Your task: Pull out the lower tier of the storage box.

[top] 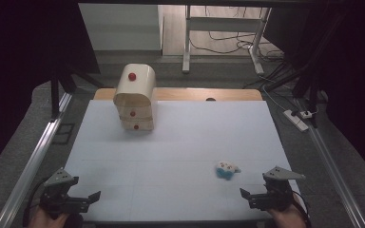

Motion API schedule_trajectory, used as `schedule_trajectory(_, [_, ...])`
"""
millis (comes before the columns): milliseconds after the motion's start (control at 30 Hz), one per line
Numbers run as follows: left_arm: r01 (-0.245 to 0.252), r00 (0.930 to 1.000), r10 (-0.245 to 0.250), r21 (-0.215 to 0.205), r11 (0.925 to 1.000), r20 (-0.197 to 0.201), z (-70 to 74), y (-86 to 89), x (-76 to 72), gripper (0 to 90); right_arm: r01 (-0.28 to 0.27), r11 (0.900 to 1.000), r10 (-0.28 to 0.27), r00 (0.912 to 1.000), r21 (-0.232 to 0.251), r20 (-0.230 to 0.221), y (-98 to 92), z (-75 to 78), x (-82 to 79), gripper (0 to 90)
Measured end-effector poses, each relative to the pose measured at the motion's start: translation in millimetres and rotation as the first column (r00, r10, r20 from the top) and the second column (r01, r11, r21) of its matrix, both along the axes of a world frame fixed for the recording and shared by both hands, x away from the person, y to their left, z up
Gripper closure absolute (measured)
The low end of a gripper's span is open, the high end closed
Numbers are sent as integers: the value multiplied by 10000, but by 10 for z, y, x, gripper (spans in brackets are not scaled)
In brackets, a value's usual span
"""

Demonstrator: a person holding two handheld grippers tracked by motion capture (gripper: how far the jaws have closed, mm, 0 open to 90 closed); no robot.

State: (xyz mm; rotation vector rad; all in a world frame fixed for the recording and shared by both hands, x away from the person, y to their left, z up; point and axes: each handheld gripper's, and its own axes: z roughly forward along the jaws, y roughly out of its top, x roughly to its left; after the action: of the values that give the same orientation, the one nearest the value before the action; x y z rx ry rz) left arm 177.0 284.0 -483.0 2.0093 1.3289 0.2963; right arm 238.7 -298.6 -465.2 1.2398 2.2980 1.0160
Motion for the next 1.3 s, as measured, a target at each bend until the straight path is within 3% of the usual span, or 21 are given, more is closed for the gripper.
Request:
schedule_trajectory(533, [276,9986,-264,-274,9992,452,76,-93,92,0,-101,9998,101,9999,-147,-10,15,-4,0,0])
schedule_trajectory(1300, [1072,9932,-1060,-241,9939,481,15,-242,331,0,-248,9992,245,9997,-322,-93,27,-10,-5,0])
